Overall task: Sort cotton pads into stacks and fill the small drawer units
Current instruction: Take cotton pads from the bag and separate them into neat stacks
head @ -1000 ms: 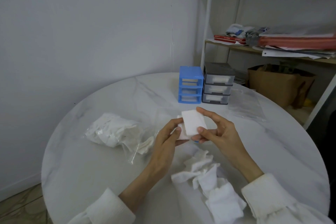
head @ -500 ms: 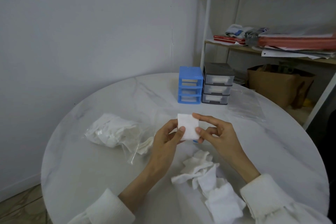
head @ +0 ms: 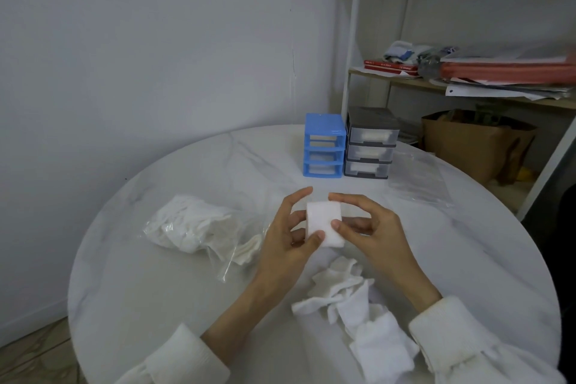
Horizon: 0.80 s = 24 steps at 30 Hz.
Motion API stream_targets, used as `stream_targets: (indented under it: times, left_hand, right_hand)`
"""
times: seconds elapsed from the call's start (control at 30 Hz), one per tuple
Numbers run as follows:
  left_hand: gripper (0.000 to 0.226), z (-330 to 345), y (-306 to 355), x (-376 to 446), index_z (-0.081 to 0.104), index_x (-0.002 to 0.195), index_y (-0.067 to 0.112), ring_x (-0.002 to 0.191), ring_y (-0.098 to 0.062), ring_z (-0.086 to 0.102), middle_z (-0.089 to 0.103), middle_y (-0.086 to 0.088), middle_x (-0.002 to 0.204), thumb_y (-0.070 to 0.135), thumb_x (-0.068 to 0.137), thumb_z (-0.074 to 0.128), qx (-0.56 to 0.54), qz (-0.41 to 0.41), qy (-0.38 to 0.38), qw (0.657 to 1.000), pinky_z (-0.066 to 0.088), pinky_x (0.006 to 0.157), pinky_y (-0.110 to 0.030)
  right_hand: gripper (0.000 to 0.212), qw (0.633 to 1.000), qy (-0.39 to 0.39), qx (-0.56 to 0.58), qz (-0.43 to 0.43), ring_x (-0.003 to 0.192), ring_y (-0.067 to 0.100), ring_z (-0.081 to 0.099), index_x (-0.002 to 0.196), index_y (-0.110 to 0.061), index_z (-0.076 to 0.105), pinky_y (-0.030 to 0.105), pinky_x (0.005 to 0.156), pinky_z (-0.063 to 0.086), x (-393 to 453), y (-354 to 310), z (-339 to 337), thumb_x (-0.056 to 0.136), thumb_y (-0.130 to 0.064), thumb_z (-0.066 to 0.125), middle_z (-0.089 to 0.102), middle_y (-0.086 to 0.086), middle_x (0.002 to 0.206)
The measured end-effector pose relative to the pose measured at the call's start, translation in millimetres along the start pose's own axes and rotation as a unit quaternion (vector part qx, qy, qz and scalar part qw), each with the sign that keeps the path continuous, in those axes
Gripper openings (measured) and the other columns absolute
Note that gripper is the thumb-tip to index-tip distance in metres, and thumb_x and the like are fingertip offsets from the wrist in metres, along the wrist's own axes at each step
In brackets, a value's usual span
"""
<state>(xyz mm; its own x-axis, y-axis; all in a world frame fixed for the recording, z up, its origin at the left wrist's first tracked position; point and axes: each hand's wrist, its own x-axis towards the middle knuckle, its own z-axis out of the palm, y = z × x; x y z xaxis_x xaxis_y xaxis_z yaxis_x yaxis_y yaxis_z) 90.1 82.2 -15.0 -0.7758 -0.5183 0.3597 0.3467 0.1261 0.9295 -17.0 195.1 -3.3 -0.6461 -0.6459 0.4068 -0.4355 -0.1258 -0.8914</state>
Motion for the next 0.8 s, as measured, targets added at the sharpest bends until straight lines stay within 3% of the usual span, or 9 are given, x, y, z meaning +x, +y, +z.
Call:
stream_targets:
  times: [0.1,0.17,0.23,0.33,0.4,0.5,0.6,0.7,0.8]
  left_hand:
    - [0.045,0,0,-1,0.043,0.121,0.027,0.079,-0.018,0.068,0.068,-0.009,0.096,-0.005,0.091,0.052,-0.024,0.011,0.006,1.000,0.055,0.070,-0.027]
    - [0.032,-1,-3,0,0.045,0.103,0.026,0.075,-0.019,0.066,0.067,-0.004,0.089,-0.004,0.093,0.049,-0.007,0.034,0.009,0.999,0.054,0.068,-0.035]
    - [0.030,-3,-7,1,0.049,0.080,0.029,0.066,-0.019,0.054,0.057,0.003,0.076,0.000,0.087,0.048,0.037,0.050,0.020,0.998,0.044,0.061,-0.039]
    - [0.039,-5,-11,4,0.056,0.063,0.026,0.062,-0.008,0.046,0.054,0.007,0.066,-0.009,0.078,0.044,0.106,0.069,0.057,0.990,0.036,0.060,-0.021]
    - [0.042,-6,-12,3,0.065,0.069,0.018,0.061,-0.004,0.048,0.062,0.004,0.071,-0.016,0.083,0.045,0.119,0.064,0.097,0.986,0.035,0.059,-0.012]
    - [0.035,-7,-11,5,0.068,0.080,0.010,0.059,-0.003,0.045,0.065,-0.001,0.079,-0.015,0.086,0.045,0.126,0.055,0.161,0.977,0.034,0.058,-0.011]
    - [0.034,-8,-9,6,0.068,0.081,0.012,0.059,-0.004,0.043,0.063,0.000,0.077,-0.013,0.086,0.045,0.129,0.048,0.184,0.973,0.035,0.058,-0.014]
    - [0.036,-6,-7,4,0.068,0.080,0.014,0.056,-0.003,0.041,0.060,0.001,0.074,-0.012,0.086,0.045,0.137,0.045,0.179,0.973,0.037,0.058,-0.020]
    - [0.037,-4,-4,3,0.068,0.079,0.014,0.053,-0.003,0.038,0.059,0.007,0.072,-0.013,0.085,0.044,0.141,0.044,0.178,0.973,0.032,0.055,-0.012]
  right_hand:
    - [0.033,1.000,0.004,0.016,-0.002,0.076,0.015,0.071,0.106,-0.022,0.062,0.022,0.067,0.056,-1,-4,0,0.079,-0.005,0.070,0.069,0.006,0.103]
    - [0.025,1.000,0.003,0.023,-0.009,0.074,0.017,0.070,0.092,-0.019,0.057,0.026,0.068,0.057,0,-3,1,0.078,-0.003,0.071,0.066,0.000,0.111]
    - [0.023,1.000,-0.002,0.029,-0.011,0.077,0.019,0.070,0.080,-0.017,0.053,0.027,0.069,0.057,1,0,1,0.078,-0.002,0.070,0.062,-0.003,0.117]
    - [0.023,0.999,-0.029,0.009,-0.013,0.077,0.012,0.067,0.077,-0.017,0.057,0.021,0.071,0.052,3,4,0,0.079,0.002,0.068,0.065,-0.005,0.104]
    - [0.023,0.997,-0.068,-0.017,-0.016,0.082,0.009,0.063,0.079,-0.018,0.059,0.018,0.073,0.049,2,4,-2,0.075,0.004,0.064,0.065,-0.008,0.094]
    - [0.028,0.985,-0.164,-0.045,-0.021,0.094,0.009,0.059,0.077,-0.022,0.063,0.021,0.077,0.046,2,2,-10,0.063,-0.001,0.051,0.064,-0.014,0.095]
    - [0.021,0.957,-0.290,-0.020,0.013,0.101,0.014,0.059,0.087,-0.028,0.067,0.028,0.086,0.044,1,-7,-17,0.069,-0.016,0.062,0.066,-0.010,0.101]
    - [0.040,0.917,-0.392,-0.048,0.046,0.105,0.011,0.057,0.103,-0.027,0.063,0.026,0.093,0.043,-3,-11,-20,0.065,-0.035,0.071,0.064,-0.013,0.109]
    - [0.049,0.892,-0.436,-0.099,0.065,0.110,0.005,0.055,0.106,-0.028,0.060,0.023,0.097,0.042,-5,-10,-18,0.060,-0.038,0.074,0.062,-0.015,0.112]
